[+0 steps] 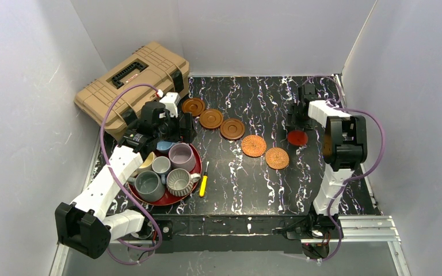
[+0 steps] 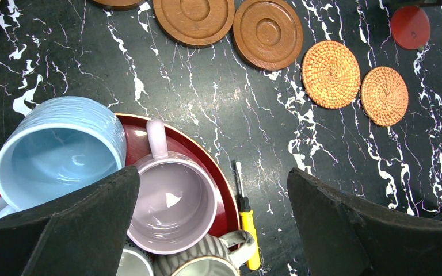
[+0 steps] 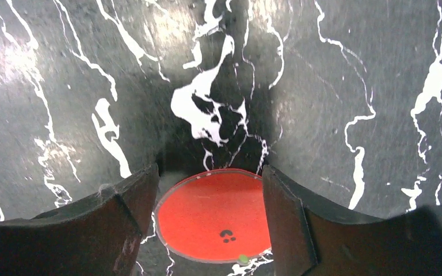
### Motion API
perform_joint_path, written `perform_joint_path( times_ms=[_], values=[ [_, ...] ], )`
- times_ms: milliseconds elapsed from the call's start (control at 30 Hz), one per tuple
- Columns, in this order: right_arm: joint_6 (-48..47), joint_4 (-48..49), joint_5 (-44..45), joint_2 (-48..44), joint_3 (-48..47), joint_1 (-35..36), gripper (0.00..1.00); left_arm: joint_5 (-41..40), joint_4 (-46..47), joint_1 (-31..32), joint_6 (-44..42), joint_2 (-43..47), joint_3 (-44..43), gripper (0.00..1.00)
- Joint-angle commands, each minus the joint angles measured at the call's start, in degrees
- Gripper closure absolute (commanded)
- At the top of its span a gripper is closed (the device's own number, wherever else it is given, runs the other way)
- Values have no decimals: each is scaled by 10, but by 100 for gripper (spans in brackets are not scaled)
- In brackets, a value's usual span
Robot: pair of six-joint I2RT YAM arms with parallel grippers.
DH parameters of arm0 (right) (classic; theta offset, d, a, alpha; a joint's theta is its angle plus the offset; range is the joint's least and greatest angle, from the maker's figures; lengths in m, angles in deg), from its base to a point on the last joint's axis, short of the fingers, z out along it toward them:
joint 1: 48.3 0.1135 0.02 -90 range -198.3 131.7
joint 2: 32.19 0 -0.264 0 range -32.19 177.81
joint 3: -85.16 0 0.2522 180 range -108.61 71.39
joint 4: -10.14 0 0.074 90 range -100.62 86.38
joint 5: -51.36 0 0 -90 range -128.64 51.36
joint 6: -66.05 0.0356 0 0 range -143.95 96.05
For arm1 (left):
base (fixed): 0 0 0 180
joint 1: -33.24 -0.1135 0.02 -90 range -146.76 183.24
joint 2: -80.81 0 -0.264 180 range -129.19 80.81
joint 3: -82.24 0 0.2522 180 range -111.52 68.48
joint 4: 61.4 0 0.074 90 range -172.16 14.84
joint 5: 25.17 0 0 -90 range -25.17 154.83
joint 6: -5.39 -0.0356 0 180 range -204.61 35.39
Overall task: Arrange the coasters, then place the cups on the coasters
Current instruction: Move the coaster to the center of the board.
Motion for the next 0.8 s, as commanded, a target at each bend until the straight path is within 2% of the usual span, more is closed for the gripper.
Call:
perform_joint_path(
  times_ms=[0, 767],
  values=[
    [-5, -33, 32, -22, 63, -1, 26, 4, -9, -3, -6, 0, 1, 1],
    [34, -52, 80, -151, 217, -1, 28, 12, -7, -2, -2, 9, 2, 1]
  ],
)
